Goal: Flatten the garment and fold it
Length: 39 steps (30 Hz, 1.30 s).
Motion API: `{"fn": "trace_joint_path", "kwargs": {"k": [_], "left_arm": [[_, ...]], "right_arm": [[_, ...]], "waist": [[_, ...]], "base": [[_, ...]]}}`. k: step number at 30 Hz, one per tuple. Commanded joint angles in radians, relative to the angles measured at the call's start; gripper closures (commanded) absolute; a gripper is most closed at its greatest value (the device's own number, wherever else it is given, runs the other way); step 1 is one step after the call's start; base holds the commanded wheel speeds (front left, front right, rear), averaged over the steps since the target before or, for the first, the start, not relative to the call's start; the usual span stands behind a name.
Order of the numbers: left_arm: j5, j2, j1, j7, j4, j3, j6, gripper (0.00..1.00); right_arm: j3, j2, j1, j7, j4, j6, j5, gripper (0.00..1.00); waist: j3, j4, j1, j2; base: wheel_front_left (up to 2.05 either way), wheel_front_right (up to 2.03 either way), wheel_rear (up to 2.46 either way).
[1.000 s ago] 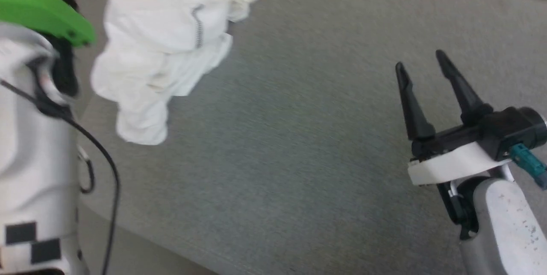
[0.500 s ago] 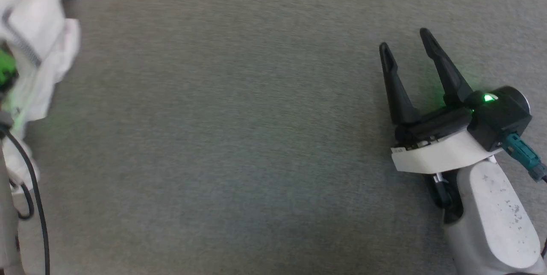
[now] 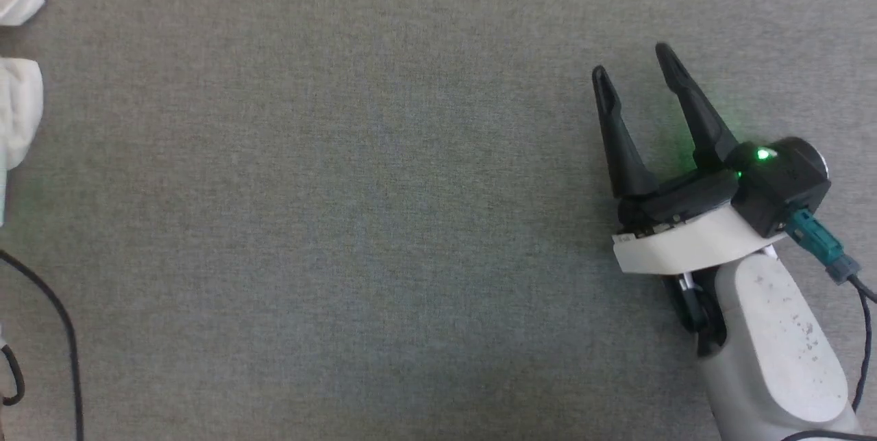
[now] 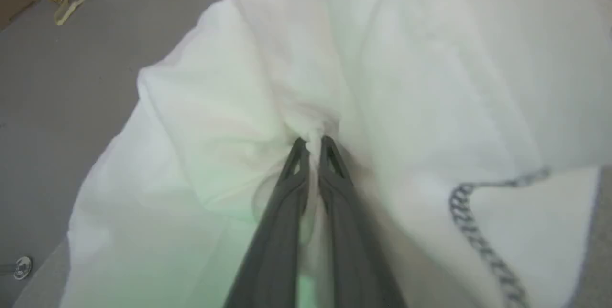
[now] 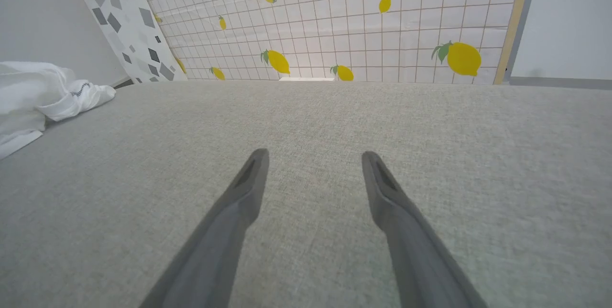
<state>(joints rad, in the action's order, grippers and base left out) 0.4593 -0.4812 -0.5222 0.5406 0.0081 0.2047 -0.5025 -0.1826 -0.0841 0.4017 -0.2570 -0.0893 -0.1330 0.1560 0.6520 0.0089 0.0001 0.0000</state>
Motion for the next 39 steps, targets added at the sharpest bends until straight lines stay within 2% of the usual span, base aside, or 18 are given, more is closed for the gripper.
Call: {"fn": "trace_joint_path", "kwargs": {"k": [1,5,9,14,18,22,27,35,39], "left_arm": [[-0.027,-0.008,-0.010,-0.088,-0.001,0.000,0.023,1.00],[-0.077,-0.027,-0.051,-0.368,0.025,-0.014,0.110,1.00],[-0.110,-0.049,-0.100,-0.527,0.052,-0.064,0.196,1.00],[-0.131,-0.050,-0.184,-0.599,0.070,-0.155,0.279,1.00],[-0.131,-0.019,-0.266,-0.609,0.078,-0.238,0.337,1.00],[-0.120,0.041,-0.335,-0.601,0.083,-0.320,0.383,1.00],[-0.091,0.149,-0.396,-0.586,0.108,-0.420,0.425,1.00],[-0.012,0.340,-0.385,-0.593,0.167,-0.535,0.462,1.00],[0.054,0.404,-0.339,-0.608,0.204,-0.579,0.471,1.00]], "right_arm": [[0.011,-0.012,-0.054,0.001,-0.041,0.002,0.005,0.00],[0.033,0.002,-0.099,-0.001,-0.071,0.002,0.003,0.00],[0.058,0.016,-0.153,-0.002,-0.093,0.002,-0.003,0.00],[0.090,0.029,-0.223,0.005,-0.099,0.002,-0.019,0.00],[0.106,0.032,-0.263,0.022,-0.088,0.002,-0.031,0.00],[0.107,0.033,-0.293,0.039,-0.068,0.002,-0.019,0.00],[0.103,0.034,-0.316,0.060,-0.045,0.002,-0.012,0.00],[0.100,0.034,-0.330,0.081,-0.017,0.002,-0.016,0.00],[0.094,0.034,-0.328,0.085,-0.011,0.002,-0.016,0.00]], "waist": [[-0.125,0.030,-0.0001,0.0000],[-0.255,0.029,-0.0001,0.0000],[-0.376,0.013,-0.0001,0.0000],[-0.500,-0.022,-0.0001,0.0000],[-0.566,-0.060,-0.0001,0.0000],[-0.603,-0.102,-0.0001,0.0000],[-0.618,-0.155,-0.0001,0.0000],[-0.610,-0.231,-0.0001,0.0000],[-0.603,-0.263,-0.0001,0.0000]], "base": [[0.00,0.00,0.00],[0.00,0.00,0.00],[0.00,0.00,0.00],[0.00,0.00,0.00],[0.00,0.00,0.00],[0.00,0.00,0.00],[0.00,0.00,0.00],[0.00,0.00,0.00],[0.00,0.00,0.00]]}}
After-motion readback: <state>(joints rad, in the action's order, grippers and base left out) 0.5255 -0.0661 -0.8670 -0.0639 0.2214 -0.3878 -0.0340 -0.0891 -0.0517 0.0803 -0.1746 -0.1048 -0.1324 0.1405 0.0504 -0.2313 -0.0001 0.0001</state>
